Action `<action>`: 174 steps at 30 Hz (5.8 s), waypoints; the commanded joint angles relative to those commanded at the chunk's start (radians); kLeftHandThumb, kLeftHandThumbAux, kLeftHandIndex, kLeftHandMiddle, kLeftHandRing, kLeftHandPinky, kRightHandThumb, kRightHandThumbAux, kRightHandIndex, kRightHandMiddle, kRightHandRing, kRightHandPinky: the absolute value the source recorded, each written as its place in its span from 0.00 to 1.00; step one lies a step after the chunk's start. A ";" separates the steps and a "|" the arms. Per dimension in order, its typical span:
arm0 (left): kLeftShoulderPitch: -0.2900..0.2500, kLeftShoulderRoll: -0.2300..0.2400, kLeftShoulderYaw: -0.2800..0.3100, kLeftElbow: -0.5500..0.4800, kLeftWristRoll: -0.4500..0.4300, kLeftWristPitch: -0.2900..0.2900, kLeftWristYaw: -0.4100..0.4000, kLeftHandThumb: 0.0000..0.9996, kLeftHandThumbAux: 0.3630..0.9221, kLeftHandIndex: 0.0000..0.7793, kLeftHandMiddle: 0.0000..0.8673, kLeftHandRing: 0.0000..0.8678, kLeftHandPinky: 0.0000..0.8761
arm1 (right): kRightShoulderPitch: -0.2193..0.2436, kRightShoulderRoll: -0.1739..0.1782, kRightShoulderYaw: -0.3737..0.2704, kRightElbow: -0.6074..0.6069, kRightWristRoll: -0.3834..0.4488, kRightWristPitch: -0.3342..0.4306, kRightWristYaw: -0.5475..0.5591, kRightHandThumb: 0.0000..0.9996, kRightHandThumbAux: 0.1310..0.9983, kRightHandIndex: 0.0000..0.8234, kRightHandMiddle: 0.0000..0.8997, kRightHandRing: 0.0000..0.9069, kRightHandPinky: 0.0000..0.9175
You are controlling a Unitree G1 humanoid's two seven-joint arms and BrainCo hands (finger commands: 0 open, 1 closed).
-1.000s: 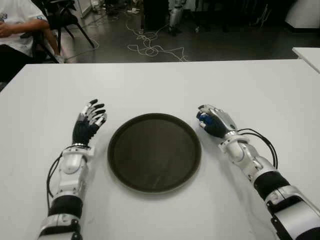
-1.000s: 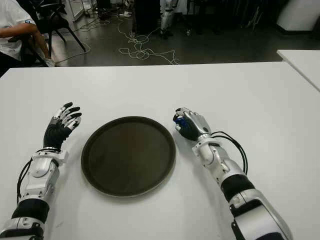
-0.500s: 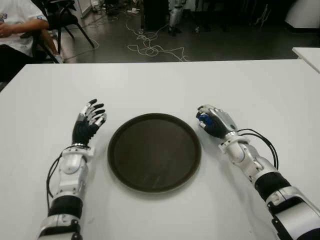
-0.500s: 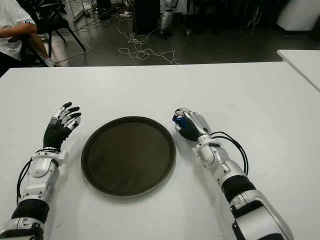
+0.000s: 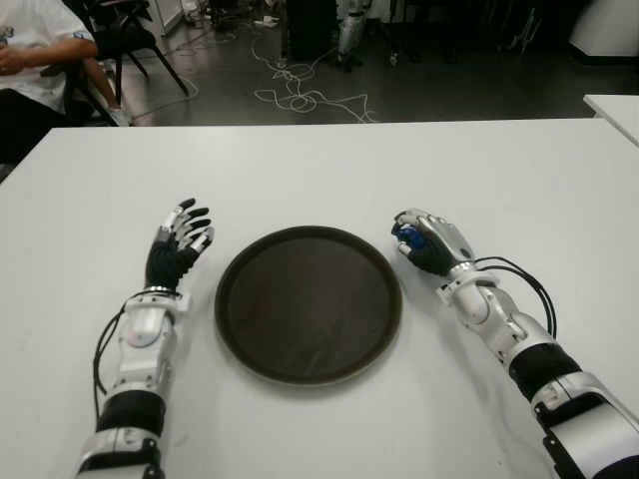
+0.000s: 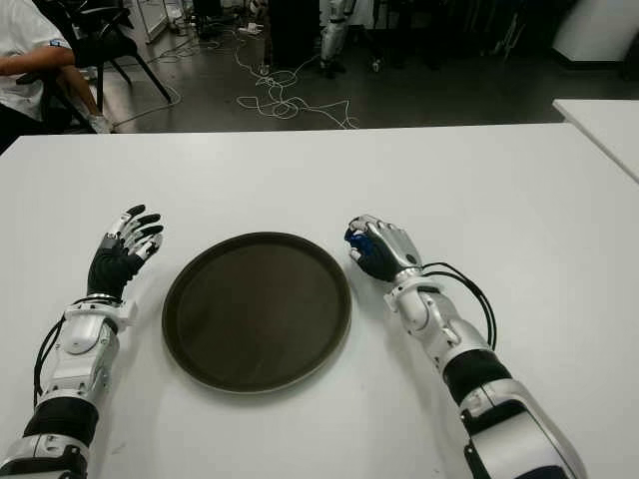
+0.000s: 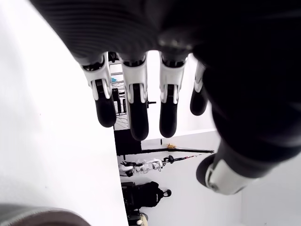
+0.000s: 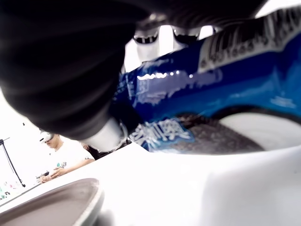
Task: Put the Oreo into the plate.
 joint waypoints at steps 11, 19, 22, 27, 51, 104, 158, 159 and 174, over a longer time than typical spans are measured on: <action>-0.013 -0.006 0.002 0.022 -0.010 -0.014 -0.006 0.12 0.63 0.19 0.27 0.25 0.23 | -0.011 -0.003 -0.017 -0.009 0.002 0.017 -0.016 0.70 0.69 0.52 0.79 0.79 0.76; -0.018 -0.010 0.003 0.015 -0.017 0.009 -0.003 0.11 0.63 0.18 0.26 0.24 0.22 | -0.009 -0.024 -0.026 -0.067 -0.014 0.028 -0.027 0.69 0.69 0.52 0.80 0.79 0.77; -0.018 -0.010 0.002 0.014 -0.012 0.014 0.002 0.11 0.63 0.17 0.25 0.23 0.20 | -0.006 -0.029 -0.029 -0.087 -0.016 0.031 -0.022 0.69 0.69 0.52 0.80 0.79 0.77; -0.014 -0.008 -0.004 0.010 0.003 0.014 0.014 0.11 0.66 0.17 0.25 0.23 0.20 | 0.006 -0.045 -0.032 -0.154 -0.017 0.030 -0.008 0.69 0.69 0.52 0.81 0.80 0.79; -0.027 -0.008 -0.003 0.052 -0.001 -0.021 0.016 0.11 0.62 0.18 0.25 0.23 0.21 | -0.083 -0.038 -0.008 -0.195 -0.105 -0.014 -0.062 0.69 0.69 0.52 0.74 0.72 0.69; -0.022 -0.020 0.003 0.046 -0.015 -0.012 0.006 0.11 0.59 0.19 0.27 0.23 0.18 | -0.107 0.114 0.259 -0.455 -0.207 -0.004 0.333 0.69 0.70 0.50 0.65 0.68 0.64; -0.032 -0.026 0.016 0.057 -0.040 -0.023 -0.020 0.16 0.59 0.20 0.27 0.22 0.16 | -0.114 0.034 0.184 -0.399 -0.141 -0.053 0.401 0.16 0.77 0.00 0.00 0.00 0.00; -0.031 -0.025 0.015 0.056 -0.037 -0.025 -0.020 0.16 0.58 0.20 0.27 0.22 0.17 | -0.114 0.031 0.182 -0.399 -0.140 -0.051 0.400 0.17 0.78 0.00 0.00 0.00 0.00; -0.034 -0.018 0.004 0.058 -0.008 -0.027 -0.009 0.13 0.57 0.19 0.27 0.24 0.22 | -0.112 -0.067 0.130 -0.346 -0.114 -0.086 0.386 0.14 0.78 0.00 0.00 0.00 0.00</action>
